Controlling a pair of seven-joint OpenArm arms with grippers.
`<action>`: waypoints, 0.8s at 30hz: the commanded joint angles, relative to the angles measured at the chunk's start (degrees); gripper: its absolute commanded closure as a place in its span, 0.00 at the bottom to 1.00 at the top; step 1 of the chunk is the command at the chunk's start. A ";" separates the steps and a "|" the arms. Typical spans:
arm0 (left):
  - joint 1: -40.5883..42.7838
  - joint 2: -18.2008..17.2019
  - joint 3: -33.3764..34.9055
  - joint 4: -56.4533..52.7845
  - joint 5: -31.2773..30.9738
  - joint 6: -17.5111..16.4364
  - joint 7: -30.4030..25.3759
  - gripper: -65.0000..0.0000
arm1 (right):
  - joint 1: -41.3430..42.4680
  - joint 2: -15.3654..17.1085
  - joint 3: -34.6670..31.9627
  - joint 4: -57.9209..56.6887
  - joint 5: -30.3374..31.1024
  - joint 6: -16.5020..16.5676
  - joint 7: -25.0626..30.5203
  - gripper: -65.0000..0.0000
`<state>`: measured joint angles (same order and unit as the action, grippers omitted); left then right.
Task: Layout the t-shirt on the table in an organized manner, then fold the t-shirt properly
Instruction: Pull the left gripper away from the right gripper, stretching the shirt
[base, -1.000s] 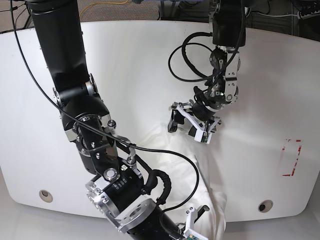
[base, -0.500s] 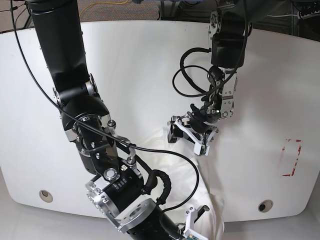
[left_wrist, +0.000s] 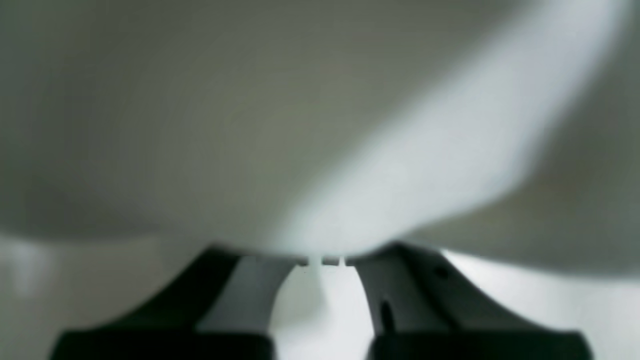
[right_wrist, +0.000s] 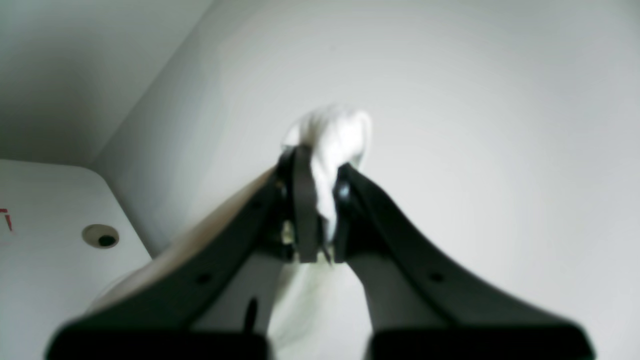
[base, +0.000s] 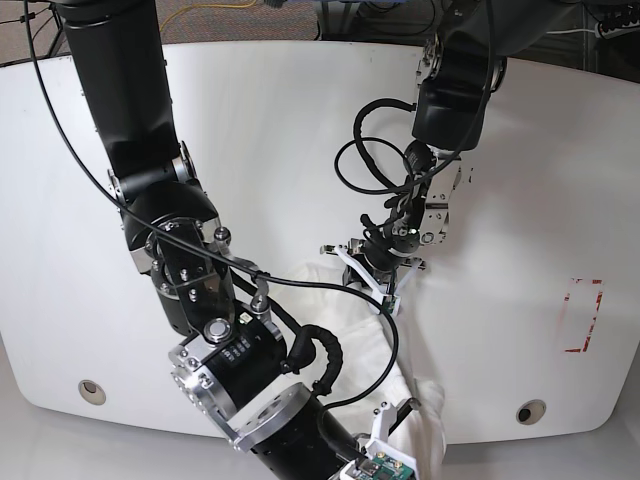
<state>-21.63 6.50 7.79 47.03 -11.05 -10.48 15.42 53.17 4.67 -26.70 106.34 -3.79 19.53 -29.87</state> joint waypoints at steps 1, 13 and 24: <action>0.84 0.05 0.16 1.02 0.89 1.03 3.17 1.00 | 1.91 0.21 0.54 0.51 -0.12 -0.76 1.52 0.99; 10.51 -6.72 -0.28 23.79 0.81 0.94 9.42 1.00 | 0.85 2.32 5.99 0.07 -0.12 -0.76 1.52 0.99; 17.54 -12.26 -8.36 44.80 0.72 0.50 18.82 1.00 | 1.03 3.03 13.82 -5.20 -0.74 3.64 1.52 0.99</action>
<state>-3.95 -5.28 0.93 87.85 -10.15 -9.89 34.79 51.92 7.46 -14.46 101.75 -4.25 23.51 -29.74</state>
